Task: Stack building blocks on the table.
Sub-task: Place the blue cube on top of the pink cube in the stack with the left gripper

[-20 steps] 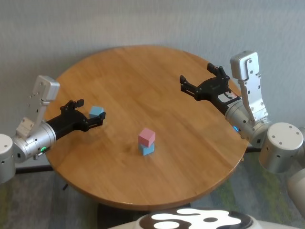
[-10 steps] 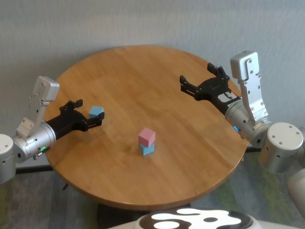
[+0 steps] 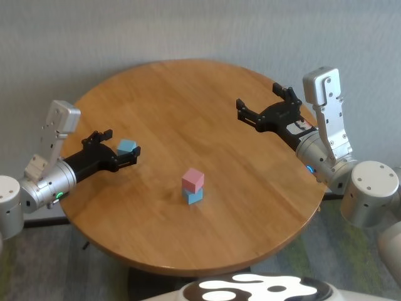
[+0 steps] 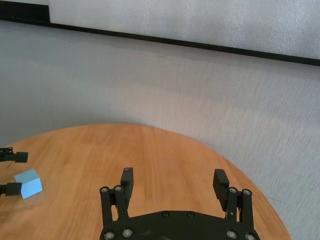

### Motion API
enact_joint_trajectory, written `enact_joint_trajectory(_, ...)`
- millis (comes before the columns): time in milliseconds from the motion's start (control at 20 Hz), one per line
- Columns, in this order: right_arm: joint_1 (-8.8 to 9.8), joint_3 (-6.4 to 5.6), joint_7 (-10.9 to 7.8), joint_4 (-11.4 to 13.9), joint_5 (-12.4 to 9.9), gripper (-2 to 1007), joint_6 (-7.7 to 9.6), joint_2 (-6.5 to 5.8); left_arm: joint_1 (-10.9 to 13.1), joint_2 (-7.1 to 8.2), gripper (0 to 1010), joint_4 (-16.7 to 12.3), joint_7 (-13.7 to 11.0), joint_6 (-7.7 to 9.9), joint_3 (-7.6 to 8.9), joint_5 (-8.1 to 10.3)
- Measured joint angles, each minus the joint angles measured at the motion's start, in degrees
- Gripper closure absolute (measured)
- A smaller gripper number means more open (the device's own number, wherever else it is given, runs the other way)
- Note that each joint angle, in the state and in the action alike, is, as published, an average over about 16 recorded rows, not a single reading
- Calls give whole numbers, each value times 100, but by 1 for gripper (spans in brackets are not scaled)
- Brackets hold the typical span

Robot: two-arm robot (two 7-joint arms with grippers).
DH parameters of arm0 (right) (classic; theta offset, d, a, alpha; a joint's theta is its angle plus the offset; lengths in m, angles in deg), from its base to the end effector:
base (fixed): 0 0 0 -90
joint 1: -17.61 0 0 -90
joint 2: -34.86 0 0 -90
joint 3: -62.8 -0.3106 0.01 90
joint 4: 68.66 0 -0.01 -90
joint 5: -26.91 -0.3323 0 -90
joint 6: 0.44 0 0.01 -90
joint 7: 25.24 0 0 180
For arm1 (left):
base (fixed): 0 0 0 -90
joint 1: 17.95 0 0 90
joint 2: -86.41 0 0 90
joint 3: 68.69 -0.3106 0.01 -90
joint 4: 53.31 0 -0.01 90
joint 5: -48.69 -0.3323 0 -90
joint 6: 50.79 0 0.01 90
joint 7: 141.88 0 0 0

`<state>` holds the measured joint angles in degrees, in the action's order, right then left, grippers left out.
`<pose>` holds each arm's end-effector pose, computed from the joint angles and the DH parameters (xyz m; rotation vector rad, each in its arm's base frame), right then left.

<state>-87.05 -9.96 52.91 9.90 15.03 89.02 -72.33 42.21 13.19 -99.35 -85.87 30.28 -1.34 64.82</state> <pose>0.4189 -0.0175 -0.3049 -0.1250 -0.0967 -1.1381 0.4784 0.0681 -0.3693 0.2415 0.0567 0.8619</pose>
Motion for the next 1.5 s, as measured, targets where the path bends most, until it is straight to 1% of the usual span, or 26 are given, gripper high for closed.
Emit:
enact_joint_trajectory(650, 0, 0, 0, 0, 0, 0, 0, 0, -152, -94, 10, 343, -164, -88, 2, -45)
enact_joint_trajectory(1300, 0, 0, 0, 0, 0, 0, 0, 0, -410, -236, 10, 906, -337, -376, -52, -182)
enact_joint_trajectory(1500, 0, 0, 0, 0, 0, 0, 0, 0, -466, -274, 10, 1023, -367, -435, -50, -216)
